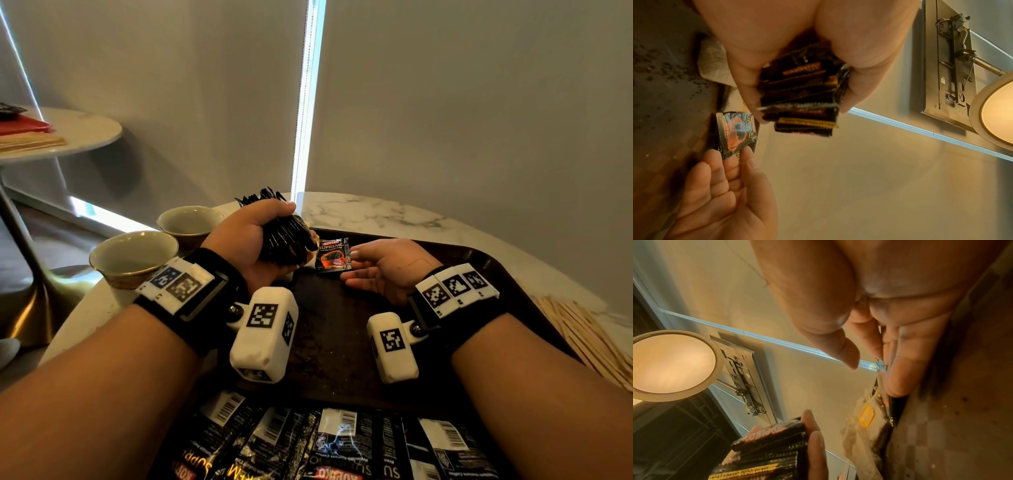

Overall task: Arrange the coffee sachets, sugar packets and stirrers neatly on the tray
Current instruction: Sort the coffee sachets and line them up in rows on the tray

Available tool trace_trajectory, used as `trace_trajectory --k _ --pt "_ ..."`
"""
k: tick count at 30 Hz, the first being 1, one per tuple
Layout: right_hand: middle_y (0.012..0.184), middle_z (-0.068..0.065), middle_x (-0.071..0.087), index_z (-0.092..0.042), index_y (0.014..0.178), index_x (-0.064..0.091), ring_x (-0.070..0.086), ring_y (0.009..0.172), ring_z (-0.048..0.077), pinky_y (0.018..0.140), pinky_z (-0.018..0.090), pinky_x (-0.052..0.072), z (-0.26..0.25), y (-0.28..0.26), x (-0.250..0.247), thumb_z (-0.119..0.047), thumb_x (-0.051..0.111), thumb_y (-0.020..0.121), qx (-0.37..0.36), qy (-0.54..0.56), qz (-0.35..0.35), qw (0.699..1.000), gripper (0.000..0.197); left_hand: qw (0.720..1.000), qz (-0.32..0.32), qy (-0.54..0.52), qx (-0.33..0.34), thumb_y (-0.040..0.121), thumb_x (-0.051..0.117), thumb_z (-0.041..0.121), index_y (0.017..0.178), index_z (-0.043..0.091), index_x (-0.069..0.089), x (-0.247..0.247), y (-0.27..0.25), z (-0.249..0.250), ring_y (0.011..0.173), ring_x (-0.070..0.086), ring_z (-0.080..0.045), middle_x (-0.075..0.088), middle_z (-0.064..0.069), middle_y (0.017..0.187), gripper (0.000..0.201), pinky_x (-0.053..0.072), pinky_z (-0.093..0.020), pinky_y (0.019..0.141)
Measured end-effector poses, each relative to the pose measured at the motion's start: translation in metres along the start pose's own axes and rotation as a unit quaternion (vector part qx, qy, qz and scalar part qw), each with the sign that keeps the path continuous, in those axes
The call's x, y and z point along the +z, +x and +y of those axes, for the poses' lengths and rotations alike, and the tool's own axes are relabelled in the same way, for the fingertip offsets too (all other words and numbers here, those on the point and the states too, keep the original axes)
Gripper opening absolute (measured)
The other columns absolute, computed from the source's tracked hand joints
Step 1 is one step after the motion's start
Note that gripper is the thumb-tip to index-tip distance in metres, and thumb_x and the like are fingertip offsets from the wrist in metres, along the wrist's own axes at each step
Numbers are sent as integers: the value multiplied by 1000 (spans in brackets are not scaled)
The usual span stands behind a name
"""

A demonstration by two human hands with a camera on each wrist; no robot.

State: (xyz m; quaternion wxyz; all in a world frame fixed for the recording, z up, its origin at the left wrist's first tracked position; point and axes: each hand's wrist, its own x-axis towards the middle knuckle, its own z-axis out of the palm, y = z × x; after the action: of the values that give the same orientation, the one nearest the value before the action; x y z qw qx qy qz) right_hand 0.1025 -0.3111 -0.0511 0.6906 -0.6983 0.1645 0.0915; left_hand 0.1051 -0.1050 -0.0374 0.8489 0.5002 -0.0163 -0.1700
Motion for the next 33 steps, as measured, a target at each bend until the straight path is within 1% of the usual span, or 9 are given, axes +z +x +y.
trace_trajectory --k 4,9,11,14,18,22,26,31,33 --pt "108 16 60 -1 127 53 68 91 26 63 31 57 1 0 0 -8 53 98 -8 -3 12 1000 29 1000 4 -4 3 91 62 20 139 1 48 0 0 0 76 74 -31 65 -19 101 54 61 -44 67" --pt "100 13 61 -2 129 54 67 84 23 60 29 55 1 1 0 -10 53 98 -12 -2 27 1000 31 1000 16 -5 0 88 64 21 138 2 49 0 -1 0 81 72 -33 62 -20 112 54 60 -44 65" --pt "100 12 60 -3 129 54 67 84 23 59 29 54 1 1 -1 -11 53 98 -12 -7 28 1000 31 1000 12 -9 -1 90 63 20 133 3 52 1 -1 0 84 71 -33 62 -19 111 47 61 -45 68" --pt "100 12 61 -3 127 55 68 83 23 58 29 54 1 1 -2 -12 54 98 -11 -16 30 999 30 1000 3 -14 -3 91 62 19 124 4 54 1 0 0 80 72 -31 63 -18 105 37 61 -45 72" --pt "98 10 61 -5 123 58 67 77 21 50 26 52 3 5 -4 -14 58 96 -14 -15 37 999 29 1000 1 -13 -1 91 61 19 125 4 54 1 0 0 86 69 -33 62 -19 110 38 61 -46 72" --pt "90 8 62 -6 118 62 62 68 16 51 24 49 5 9 -8 -16 60 95 -35 -9 46 998 25 1000 0 -22 0 92 59 18 130 1 53 2 -3 1 88 69 -34 62 -21 114 43 61 -45 70" --pt "96 9 67 -15 109 69 61 67 15 49 25 47 0 7 -11 -6 61 93 -115 -8 20 993 19 1000 -2 -31 2 92 57 17 137 0 51 4 -4 1 87 69 -33 65 -22 115 49 61 -41 67" --pt "112 6 66 -37 104 76 63 83 15 61 26 52 -15 -14 -8 8 61 88 -259 -64 -80 960 50 997 -66 -39 -24 80 60 23 127 1 58 5 -8 4 81 73 -31 71 -19 102 52 60 -36 63" --pt "120 6 64 -44 107 74 63 88 14 68 28 52 -18 -24 -4 8 61 88 -289 -102 -110 945 57 993 -99 -48 -35 84 57 25 120 2 60 6 -9 4 78 73 -30 72 -18 96 44 59 -35 61"
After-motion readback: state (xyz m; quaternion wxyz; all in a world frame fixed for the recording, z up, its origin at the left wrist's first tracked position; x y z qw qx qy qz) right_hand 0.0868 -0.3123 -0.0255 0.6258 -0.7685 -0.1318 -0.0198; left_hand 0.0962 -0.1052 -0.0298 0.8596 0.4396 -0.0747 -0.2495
